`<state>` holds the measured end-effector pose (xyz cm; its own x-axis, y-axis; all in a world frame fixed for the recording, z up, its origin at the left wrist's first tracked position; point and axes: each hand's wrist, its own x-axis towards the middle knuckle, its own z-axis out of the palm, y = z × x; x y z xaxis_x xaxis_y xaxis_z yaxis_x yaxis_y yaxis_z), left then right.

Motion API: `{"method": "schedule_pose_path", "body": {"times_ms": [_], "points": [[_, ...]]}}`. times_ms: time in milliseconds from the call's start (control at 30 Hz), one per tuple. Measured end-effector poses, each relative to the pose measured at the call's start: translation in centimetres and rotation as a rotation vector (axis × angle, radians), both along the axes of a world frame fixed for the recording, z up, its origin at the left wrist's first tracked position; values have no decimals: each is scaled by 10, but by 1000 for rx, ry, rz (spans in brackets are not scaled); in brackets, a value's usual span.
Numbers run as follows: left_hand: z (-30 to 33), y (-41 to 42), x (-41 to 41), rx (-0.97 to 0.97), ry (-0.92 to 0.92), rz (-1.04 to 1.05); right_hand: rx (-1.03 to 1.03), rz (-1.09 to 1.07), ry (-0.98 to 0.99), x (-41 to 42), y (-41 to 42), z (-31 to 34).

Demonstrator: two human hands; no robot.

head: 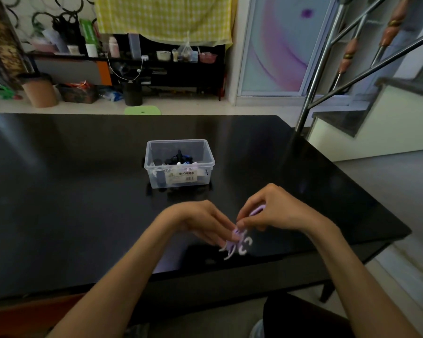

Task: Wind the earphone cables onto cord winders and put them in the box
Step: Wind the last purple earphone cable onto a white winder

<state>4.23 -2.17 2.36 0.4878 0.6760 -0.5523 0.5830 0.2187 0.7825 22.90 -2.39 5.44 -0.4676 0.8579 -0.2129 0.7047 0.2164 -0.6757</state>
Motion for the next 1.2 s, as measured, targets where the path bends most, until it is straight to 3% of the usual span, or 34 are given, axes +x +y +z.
{"method": "schedule_pose_path", "body": {"times_ms": [200,400,500,567,733,967,1100,1200], "points": [[2,-1,-17,-240,-401,-94,-342,-61,390,23,-1,3],[4,0,-2,-143,-771,357,-521,-463,928,7,13,-16],[-7,0,14,-61,-883,662,-515,-603,1096,-6,15,-21],[-17,-2,24,5,-917,815,-465,-667,1090,-15,14,-24],[-22,-9,39,207,-939,1032,-242,-683,848,-33,7,-25],[-16,-7,32,456,-804,892,253,-607,639,-41,5,-18],[-6,-3,13,445,-787,860,313,-570,547,-53,21,-14],[12,15,-20,552,-599,786,308,-444,504,-65,41,1]]}}
